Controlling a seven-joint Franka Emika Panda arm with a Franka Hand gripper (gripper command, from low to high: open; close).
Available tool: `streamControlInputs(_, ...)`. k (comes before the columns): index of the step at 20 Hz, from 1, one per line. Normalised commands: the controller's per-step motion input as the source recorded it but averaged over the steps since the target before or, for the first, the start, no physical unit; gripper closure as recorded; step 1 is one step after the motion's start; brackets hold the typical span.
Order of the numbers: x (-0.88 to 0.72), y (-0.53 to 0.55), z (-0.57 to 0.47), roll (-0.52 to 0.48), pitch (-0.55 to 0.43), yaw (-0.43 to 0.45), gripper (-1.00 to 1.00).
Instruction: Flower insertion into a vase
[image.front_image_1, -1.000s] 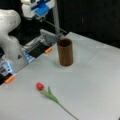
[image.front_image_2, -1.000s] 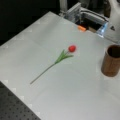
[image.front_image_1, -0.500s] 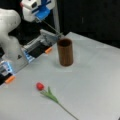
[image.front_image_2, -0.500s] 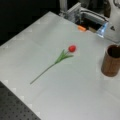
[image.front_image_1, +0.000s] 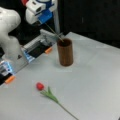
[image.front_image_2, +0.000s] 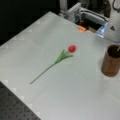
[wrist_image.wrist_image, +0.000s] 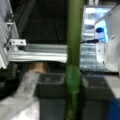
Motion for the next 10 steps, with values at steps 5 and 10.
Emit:
streamControlInputs(5, 0.33, 0.06, 0.12, -0.082, 0.519, -0.037, 1.00)
streamControlInputs(10, 0.36, 0.07, 0.12, -0.112, 0.442, -0.008, 1.00)
